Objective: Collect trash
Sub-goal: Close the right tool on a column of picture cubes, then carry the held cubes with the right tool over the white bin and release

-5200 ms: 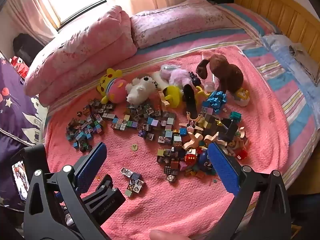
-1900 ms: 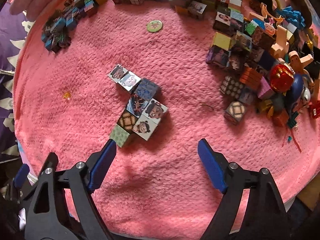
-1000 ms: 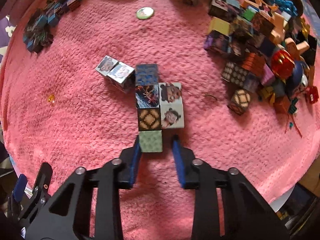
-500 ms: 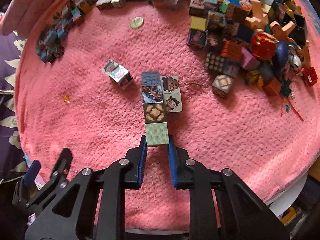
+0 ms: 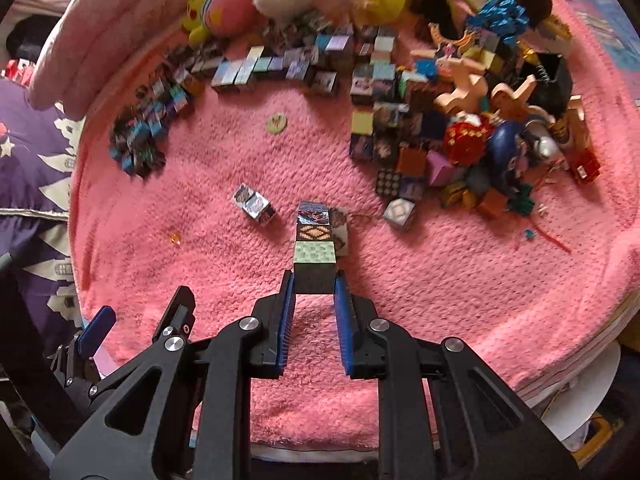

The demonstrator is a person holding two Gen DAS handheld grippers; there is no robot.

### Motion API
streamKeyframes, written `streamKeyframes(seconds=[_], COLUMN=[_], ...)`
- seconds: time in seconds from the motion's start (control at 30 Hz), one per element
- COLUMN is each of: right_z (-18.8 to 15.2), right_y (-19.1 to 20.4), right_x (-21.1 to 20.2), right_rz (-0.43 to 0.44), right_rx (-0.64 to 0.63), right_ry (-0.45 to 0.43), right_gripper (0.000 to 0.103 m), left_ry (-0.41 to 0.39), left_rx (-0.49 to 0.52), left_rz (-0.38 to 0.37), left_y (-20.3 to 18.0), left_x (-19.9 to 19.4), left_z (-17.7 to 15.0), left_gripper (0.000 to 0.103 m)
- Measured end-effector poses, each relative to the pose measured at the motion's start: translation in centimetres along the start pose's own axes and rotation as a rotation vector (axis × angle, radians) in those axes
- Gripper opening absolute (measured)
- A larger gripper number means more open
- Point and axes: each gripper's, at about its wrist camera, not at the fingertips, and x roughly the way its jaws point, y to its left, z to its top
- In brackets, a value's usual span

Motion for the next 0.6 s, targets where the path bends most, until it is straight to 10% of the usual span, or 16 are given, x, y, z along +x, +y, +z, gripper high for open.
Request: streamKeyframes(seconds=[0.6], right_z=[-1.5], right_y=[-14.3], right_x=[-12.6], right_rz=[0.030], right_rx=[0.257], right_ry=[-0.245], right_gripper=[0.018], left_ry=[-0.153], left_rx=[0.244], left_rz=[-0.089], left_y=[-14.6], left_x=[-8.9], left_z=[0.3], left_gripper=[0.096])
